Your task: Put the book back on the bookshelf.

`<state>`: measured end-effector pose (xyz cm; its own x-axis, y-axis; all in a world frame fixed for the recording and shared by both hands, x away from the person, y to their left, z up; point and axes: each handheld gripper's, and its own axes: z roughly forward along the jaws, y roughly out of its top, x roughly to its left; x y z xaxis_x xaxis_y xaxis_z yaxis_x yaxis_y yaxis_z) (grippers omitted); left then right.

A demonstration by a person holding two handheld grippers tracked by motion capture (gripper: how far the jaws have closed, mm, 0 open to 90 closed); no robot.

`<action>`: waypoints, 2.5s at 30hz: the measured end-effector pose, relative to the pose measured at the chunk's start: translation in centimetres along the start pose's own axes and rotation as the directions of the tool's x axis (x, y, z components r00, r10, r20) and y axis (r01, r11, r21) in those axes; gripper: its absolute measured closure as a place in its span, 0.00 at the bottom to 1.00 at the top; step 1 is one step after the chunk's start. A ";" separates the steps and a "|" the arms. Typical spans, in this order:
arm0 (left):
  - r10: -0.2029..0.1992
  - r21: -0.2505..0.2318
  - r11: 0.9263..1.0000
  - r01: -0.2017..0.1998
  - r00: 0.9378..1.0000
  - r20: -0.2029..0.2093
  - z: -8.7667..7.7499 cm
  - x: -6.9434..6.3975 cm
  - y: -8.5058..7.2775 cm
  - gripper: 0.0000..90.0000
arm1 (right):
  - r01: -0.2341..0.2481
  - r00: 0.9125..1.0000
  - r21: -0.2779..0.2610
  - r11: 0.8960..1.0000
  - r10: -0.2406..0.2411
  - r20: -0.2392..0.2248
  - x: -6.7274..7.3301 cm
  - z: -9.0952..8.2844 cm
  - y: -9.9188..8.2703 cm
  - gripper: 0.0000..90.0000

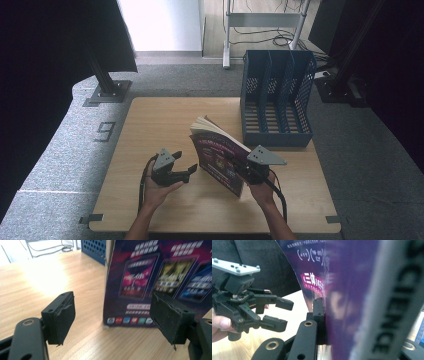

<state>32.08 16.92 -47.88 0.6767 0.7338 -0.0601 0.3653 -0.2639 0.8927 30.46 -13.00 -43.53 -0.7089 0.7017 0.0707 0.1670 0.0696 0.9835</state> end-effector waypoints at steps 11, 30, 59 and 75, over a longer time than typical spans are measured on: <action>-0.004 0.010 1.000 0.005 1.000 -0.010 -0.4 0.0 -0.6 0.23 | -0.002 1.000 -0.012 1.000 0.003 0.019 -0.1 -0.4 0.2 0.91; -0.042 0.019 0.999 0.042 0.999 -0.008 -0.9 0.7 -1.1 0.24 | 0.007 0.999 -0.068 0.998 -0.003 0.054 -0.5 -1.9 2.7 0.91; -0.051 0.043 0.998 0.050 0.999 0.016 -0.9 0.3 -1.5 0.24 | -0.005 0.992 -0.127 0.992 0.021 0.126 -2.5 -3.2 7.0 0.91; -0.047 0.048 0.998 0.045 0.999 0.027 -0.9 -0.1 -1.5 0.24 | -0.003 0.983 -0.181 0.983 0.036 0.182 -4.0 -3.9 9.2 0.91</action>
<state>30.88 17.77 -48.85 0.6757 0.7284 -0.1134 0.4258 -0.2601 0.8666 32.16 -17.95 -34.11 -0.5657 0.8212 0.0750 0.0420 -0.0622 0.9972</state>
